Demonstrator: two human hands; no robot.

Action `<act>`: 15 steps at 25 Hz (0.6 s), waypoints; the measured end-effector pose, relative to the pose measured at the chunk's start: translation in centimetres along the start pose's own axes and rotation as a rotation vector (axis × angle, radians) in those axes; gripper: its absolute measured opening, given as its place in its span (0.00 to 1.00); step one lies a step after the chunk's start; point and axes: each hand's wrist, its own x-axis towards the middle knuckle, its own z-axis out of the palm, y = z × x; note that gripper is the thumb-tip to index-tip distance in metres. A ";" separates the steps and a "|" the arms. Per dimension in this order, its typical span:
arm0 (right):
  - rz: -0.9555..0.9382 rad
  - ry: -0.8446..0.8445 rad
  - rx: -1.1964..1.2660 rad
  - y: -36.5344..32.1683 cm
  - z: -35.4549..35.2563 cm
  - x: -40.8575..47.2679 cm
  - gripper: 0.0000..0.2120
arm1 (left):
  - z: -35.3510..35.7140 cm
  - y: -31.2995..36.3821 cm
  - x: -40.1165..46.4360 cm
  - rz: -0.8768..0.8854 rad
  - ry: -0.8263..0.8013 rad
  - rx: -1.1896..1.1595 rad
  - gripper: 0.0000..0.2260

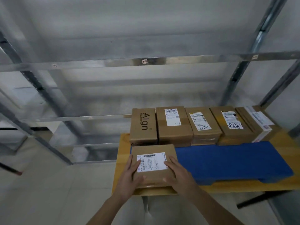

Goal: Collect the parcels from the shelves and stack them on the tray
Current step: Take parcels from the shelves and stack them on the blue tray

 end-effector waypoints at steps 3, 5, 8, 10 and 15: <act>-0.028 0.019 0.019 -0.3 0.4 0.9 0.32 | -0.7 -0.7 1.2 0.000 -0.001 0.033 0.28; -0.026 0.026 0.021 -0.4 0.5 1.4 0.32 | -1.1 -1.0 1.9 -0.002 -0.010 0.044 0.27; -0.018 0.025 0.009 -0.7 0.4 1.9 0.31 | -1.4 -1.0 2.5 0.007 -0.010 0.029 0.27; -0.019 0.023 0.009 -0.8 0.5 2.2 0.31 | -1.5 -0.8 2.6 0.007 -0.013 0.023 0.26; -0.037 0.033 0.010 -0.6 0.3 2.5 0.31 | -1.6 -0.2 2.6 0.017 -0.032 -0.013 0.26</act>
